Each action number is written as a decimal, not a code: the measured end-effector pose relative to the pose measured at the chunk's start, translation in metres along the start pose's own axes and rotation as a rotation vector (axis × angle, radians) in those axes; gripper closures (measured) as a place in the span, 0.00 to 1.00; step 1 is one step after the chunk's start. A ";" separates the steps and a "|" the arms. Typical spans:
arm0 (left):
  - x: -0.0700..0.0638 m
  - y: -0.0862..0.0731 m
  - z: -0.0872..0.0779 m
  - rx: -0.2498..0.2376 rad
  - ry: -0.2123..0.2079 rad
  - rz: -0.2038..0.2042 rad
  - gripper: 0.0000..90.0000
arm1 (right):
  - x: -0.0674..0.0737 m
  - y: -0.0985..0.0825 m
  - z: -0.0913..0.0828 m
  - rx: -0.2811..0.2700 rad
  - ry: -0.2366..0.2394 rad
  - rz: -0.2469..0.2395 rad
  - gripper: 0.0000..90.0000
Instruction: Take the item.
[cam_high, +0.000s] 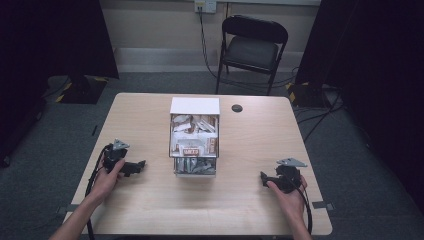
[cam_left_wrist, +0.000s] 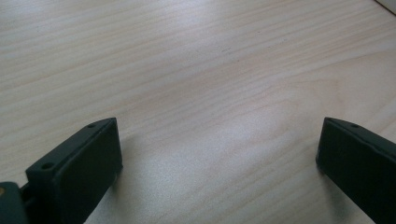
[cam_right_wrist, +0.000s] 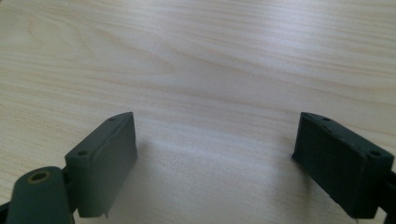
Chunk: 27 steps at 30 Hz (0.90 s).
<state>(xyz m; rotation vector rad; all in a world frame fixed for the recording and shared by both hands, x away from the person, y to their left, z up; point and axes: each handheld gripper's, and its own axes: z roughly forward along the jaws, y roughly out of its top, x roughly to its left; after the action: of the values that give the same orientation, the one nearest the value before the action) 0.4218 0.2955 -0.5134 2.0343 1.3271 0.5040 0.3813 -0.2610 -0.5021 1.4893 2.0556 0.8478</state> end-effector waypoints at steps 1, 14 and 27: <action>0.000 0.000 0.000 0.000 0.000 0.000 0.00 | 0.000 0.000 0.000 0.000 0.000 0.000 0.14; 0.000 0.000 0.000 0.002 0.001 -0.001 0.00 | 0.000 0.001 0.000 0.004 0.000 -0.001 0.15; 0.000 0.000 0.000 0.001 0.000 -0.003 0.00 | 0.003 0.009 -0.004 0.037 0.035 0.012 0.20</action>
<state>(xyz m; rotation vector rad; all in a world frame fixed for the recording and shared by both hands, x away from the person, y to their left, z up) 0.4216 0.2951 -0.5133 2.0334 1.3301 0.5017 0.3833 -0.2570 -0.4926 1.5186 2.1005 0.8510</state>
